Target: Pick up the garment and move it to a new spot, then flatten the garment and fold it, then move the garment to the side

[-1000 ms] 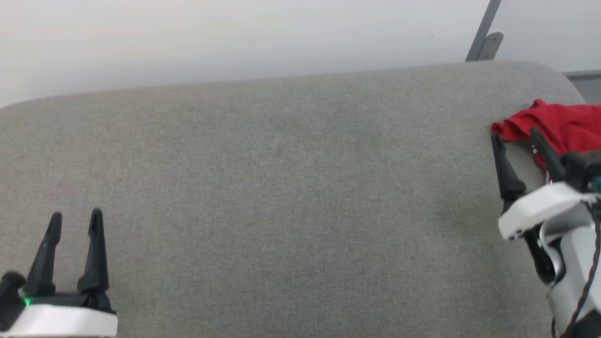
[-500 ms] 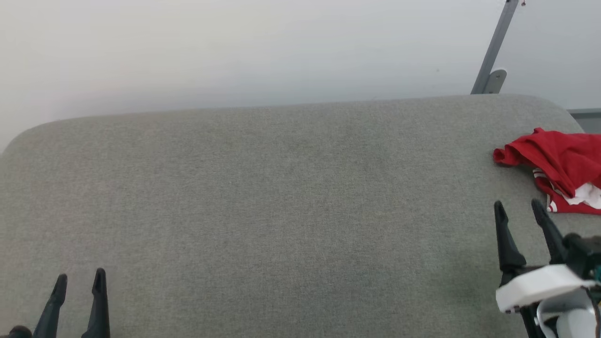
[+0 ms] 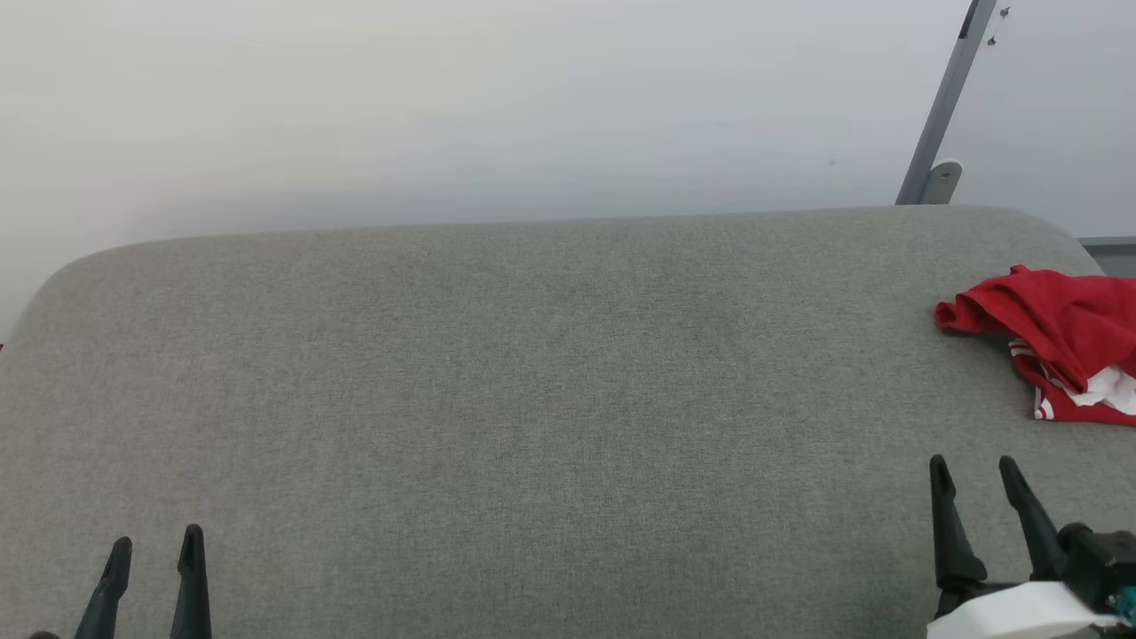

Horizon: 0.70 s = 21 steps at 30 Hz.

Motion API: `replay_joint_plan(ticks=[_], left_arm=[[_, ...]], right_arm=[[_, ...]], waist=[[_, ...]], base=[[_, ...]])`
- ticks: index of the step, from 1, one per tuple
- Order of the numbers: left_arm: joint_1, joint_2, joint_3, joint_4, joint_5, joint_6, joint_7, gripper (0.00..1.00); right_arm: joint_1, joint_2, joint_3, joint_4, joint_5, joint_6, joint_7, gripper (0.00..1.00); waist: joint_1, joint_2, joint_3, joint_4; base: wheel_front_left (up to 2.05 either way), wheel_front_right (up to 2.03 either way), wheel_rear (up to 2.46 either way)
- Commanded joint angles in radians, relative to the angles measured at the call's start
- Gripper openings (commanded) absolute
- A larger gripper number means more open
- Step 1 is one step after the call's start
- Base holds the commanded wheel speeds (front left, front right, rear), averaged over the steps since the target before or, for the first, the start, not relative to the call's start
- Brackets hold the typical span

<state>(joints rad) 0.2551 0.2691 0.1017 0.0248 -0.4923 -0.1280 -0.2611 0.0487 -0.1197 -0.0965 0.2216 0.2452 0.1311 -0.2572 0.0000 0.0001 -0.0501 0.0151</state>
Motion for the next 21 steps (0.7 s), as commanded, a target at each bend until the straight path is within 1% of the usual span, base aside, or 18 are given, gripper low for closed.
replay_joint_plan(ticks=[1,7,21], left_arm=[[0.012,-0.002,0.002,0.0,-0.002,-0.003,-0.005,1.0],[0.013,-0.007,-0.013,-0.005,-0.006,-0.003,-0.005,1.0],[-0.025,0.025,-0.087,0.039,-0.029,-0.003,-0.005,1.0]], right_arm=[[0.013,0.009,0.0,-0.009,-0.003,-0.001,-0.008,1.0],[0.045,0.031,-0.008,-0.021,-0.011,-0.001,-0.008,1.0],[0.059,0.052,-0.026,-0.029,-0.031,-0.001,0.0,1.0]], waist=[[0.0,-0.0001,-0.001,0.0],[0.0,-0.0001,-0.003,0.003],[0.0,-0.0001,-0.005,0.005]], base=[[0.0,0.0,0.0],[0.0,0.0,0.0],[0.0,0.0,0.0]])
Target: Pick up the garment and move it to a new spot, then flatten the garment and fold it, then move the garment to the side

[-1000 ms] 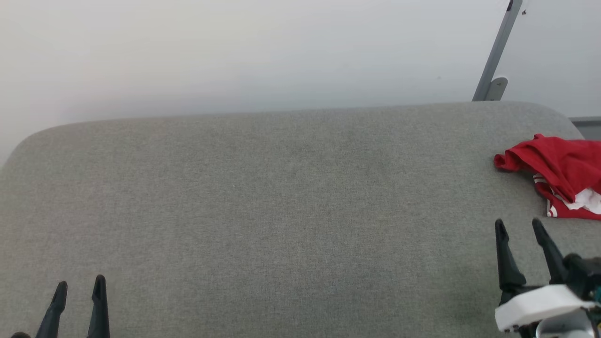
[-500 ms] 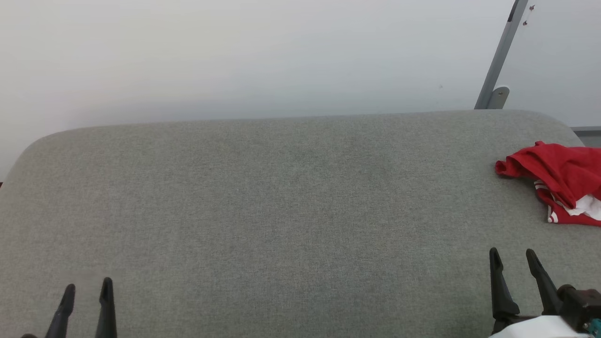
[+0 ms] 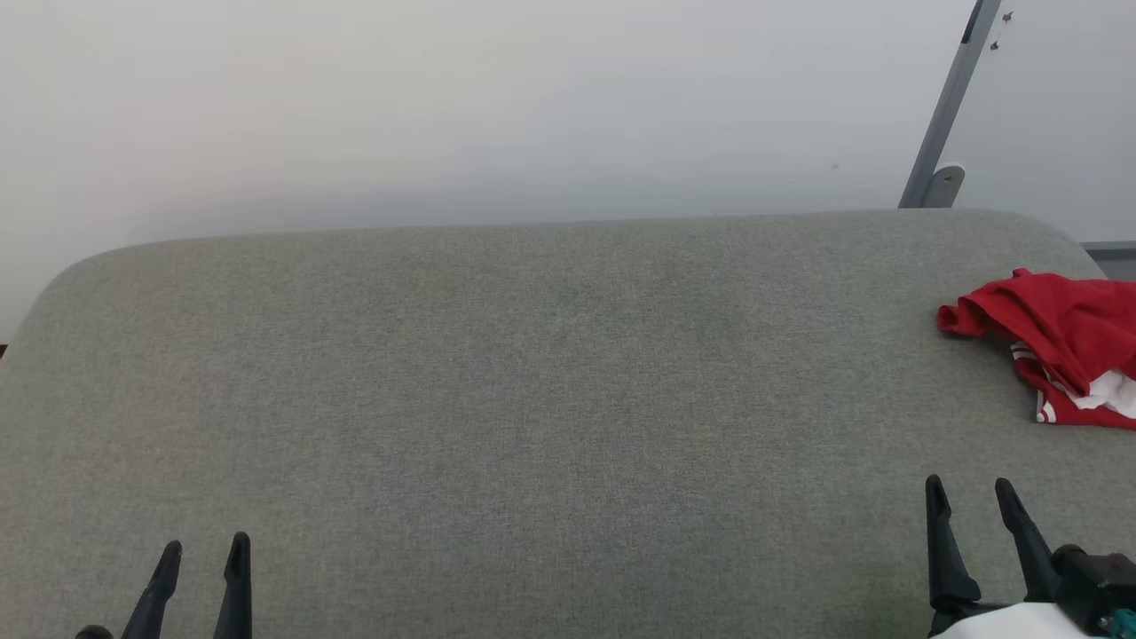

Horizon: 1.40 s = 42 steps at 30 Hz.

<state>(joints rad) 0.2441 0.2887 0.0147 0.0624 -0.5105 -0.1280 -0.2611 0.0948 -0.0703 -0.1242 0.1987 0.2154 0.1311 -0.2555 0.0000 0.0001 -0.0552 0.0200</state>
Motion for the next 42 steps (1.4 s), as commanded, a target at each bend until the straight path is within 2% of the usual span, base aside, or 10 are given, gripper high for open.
replay_joint_plan(ticks=[1,22,23,27,32,34,42], left_arm=[[-0.017,0.006,-0.002,0.004,-0.012,-0.003,-0.005,1.0],[-0.048,0.01,-0.016,0.029,-0.024,-0.003,-0.005,1.0],[-0.036,0.008,-0.016,0.028,-0.026,0.0,0.0,0.0],[-0.028,-0.025,-0.024,0.065,-0.04,0.0,0.006,0.0],[-0.051,-0.039,-0.017,0.073,-0.116,0.0,0.031,0.0],[-0.07,-0.049,-0.011,0.081,-0.174,0.0,0.05,0.0],[-0.104,-0.069,0.0,0.094,-0.281,0.0,0.085,0.0]], right_arm=[[0.013,0.003,0.003,-0.007,-0.002,-0.001,0.0,1.0],[0.009,0.015,0.012,-0.022,-0.005,-0.001,0.008,1.0],[0.013,0.01,0.011,-0.017,-0.006,0.0,0.009,0.0],[0.02,0.012,0.013,0.023,0.009,0.0,0.016,0.0],[0.001,0.013,0.01,0.027,0.106,0.0,0.044,0.0],[-0.01,0.013,0.011,0.026,0.18,0.0,0.062,0.0],[-0.031,0.014,0.012,0.026,0.318,0.0,0.095,0.0]], waist=[[0.0,-0.0001,0.0,-0.001],[0.0,-0.0001,0.013,-0.003],[0.0,-0.0001,0.013,-0.002],[0.0,-0.0001,0.013,-0.003],[0.0,-0.0001,0.015,-0.003],[0.0,-0.0001,0.017,-0.004],[0.0,-0.0001,0.02,-0.005]], base=[[0.0,0.0,0.0],[0.0,0.0,0.0],[0.0,0.0,0.0],[0.0,0.0,0.0],[0.0,0.0,0.0],[0.0,0.0,0.0],[0.0,0.0,0.0]])
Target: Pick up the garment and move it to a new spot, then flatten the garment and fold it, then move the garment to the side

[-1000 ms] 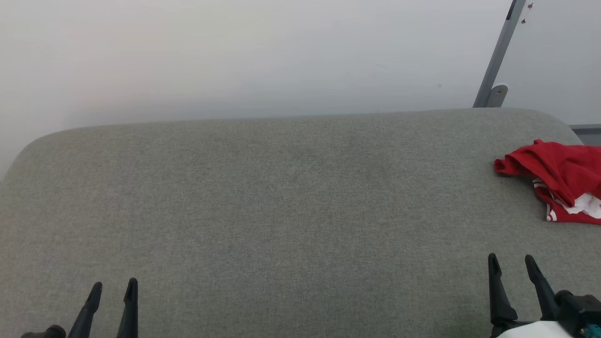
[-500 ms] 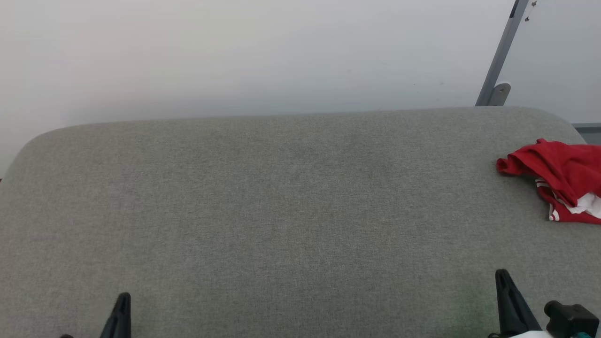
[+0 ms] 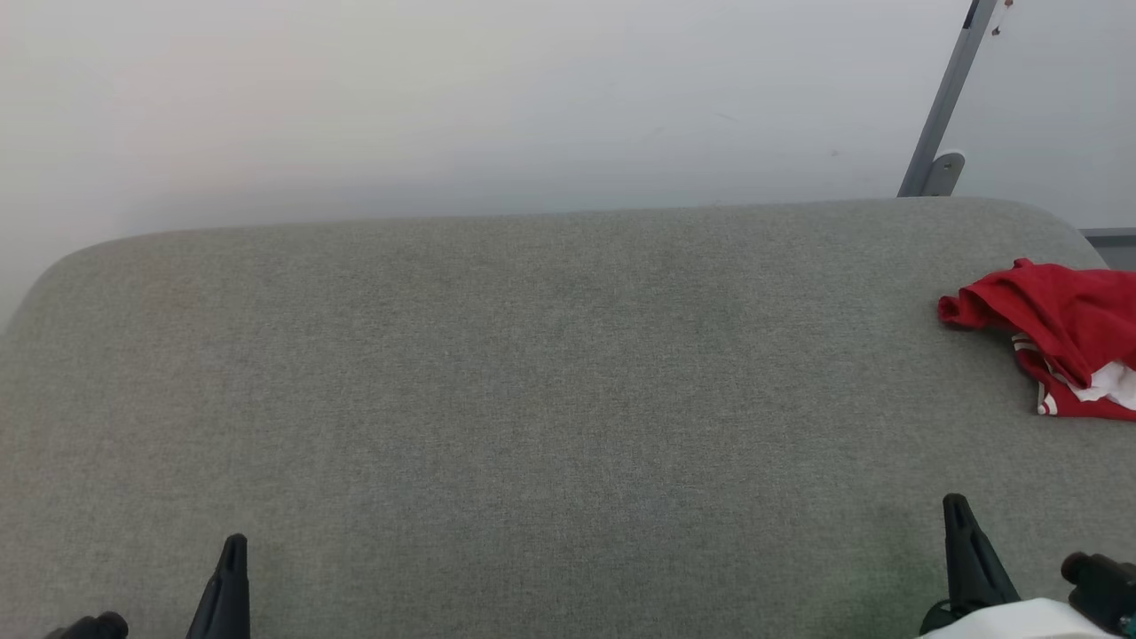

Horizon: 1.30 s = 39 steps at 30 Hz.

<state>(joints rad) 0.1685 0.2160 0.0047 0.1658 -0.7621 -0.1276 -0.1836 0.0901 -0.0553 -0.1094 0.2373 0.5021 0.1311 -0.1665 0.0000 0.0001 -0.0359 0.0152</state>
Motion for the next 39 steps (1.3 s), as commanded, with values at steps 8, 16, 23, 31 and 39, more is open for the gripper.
replay_joint_plan(ticks=[8,16,23,31,39], left_arm=[[-0.054,-0.012,0.019,-0.002,-0.114,-0.001,0.036,0.0],[-0.083,-0.029,0.029,0.007,-0.204,-0.001,0.067,0.0],[-0.105,-0.043,0.037,0.015,-0.277,-0.002,0.091,0.0],[-0.128,-0.059,0.046,0.023,-0.352,-0.002,0.118,0.0],[-0.149,-0.072,0.054,0.031,-0.42,-0.002,0.142,0.0]], right_arm=[[-0.045,-0.001,-0.002,-0.011,0.142,0.0,0.034,0.0],[-0.064,0.0,-0.003,-0.009,0.258,0.0,0.063,0.0],[-0.08,0.001,-0.003,-0.008,0.352,0.0,0.088,0.0],[-0.097,0.001,-0.003,-0.006,0.451,0.0,0.113,0.0],[-0.112,0.002,-0.004,-0.004,0.542,0.0,0.137,0.0]], waist=[[0.0,-0.0001,0.003,-0.001],[0.0,-0.0001,0.006,-0.002],[0.0,-0.0001,0.008,-0.003],[0.0,-0.0001,0.011,-0.004],[0.0,-0.0001,0.014,-0.005]], base=[[0.0,0.0,0.0],[0.0,0.0,0.0],[0.0,0.0,0.0],[0.0,0.0,0.0],[0.0,0.0,0.0]])
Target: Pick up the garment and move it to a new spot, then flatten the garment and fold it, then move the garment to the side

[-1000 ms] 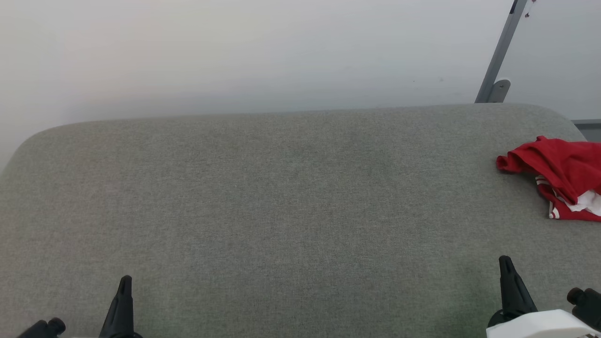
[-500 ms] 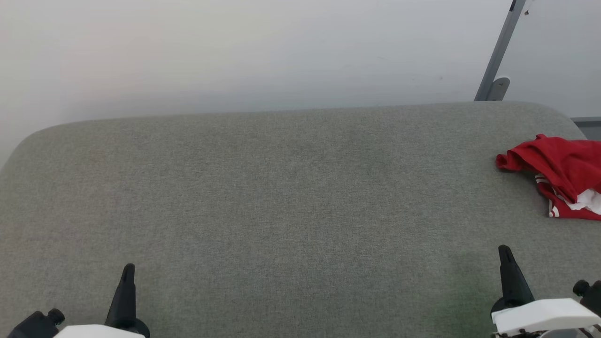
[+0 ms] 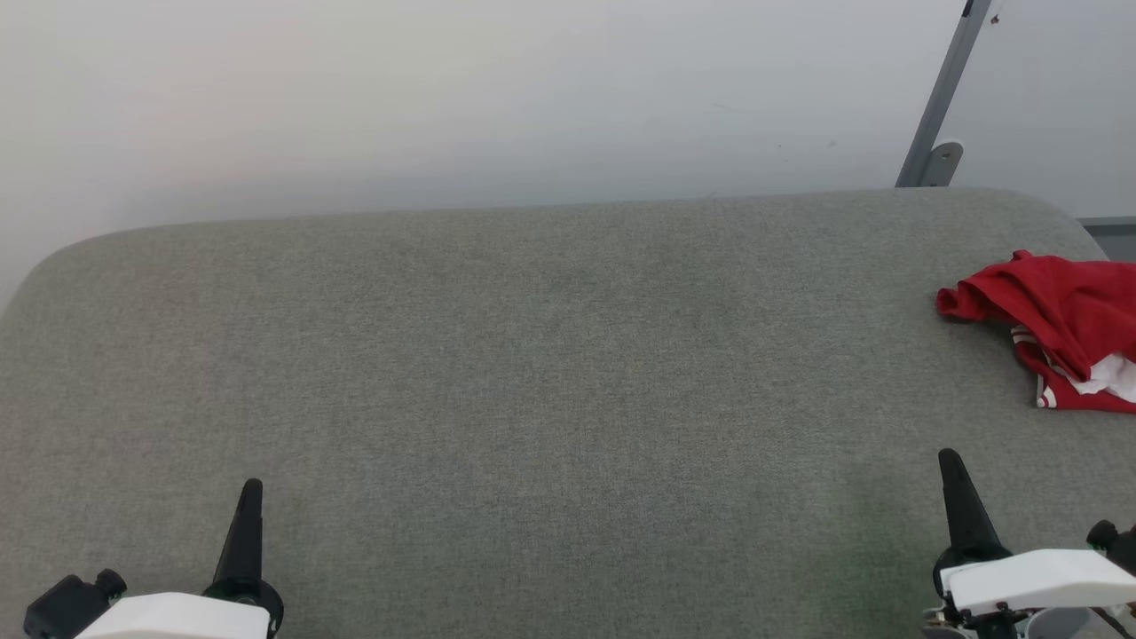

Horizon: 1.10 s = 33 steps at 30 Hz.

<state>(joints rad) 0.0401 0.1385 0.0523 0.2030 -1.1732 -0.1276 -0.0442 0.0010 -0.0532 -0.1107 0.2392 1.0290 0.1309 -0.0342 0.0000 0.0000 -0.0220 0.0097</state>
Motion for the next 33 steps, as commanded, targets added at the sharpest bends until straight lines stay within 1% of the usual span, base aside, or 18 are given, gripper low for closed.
replay_joint_plan(ticks=[1,11,33], left_arm=[[-0.024,0.004,0.008,-0.006,-0.018,-0.002,0.006,0.0],[-0.05,-0.013,0.017,0.003,-0.099,-0.003,0.035,0.0],[-0.093,-0.044,0.035,0.02,-0.246,-0.004,0.086,0.0]], right_arm=[[-0.025,0.0,-0.003,-0.006,0.026,0.0,0.008,0.0],[-0.042,0.0,-0.003,-0.004,0.13,0.0,0.034,0.0],[-0.074,0.001,-0.004,0.0,0.321,0.0,0.083,0.0]], waist=[[0.0,0.0,0.0,0.0],[0.0,0.0,0.004,-0.002],[0.0,0.0,0.012,-0.004]], base=[[0.0,0.0,0.0],[0.0,0.0,0.0],[0.0,0.0,0.0]])
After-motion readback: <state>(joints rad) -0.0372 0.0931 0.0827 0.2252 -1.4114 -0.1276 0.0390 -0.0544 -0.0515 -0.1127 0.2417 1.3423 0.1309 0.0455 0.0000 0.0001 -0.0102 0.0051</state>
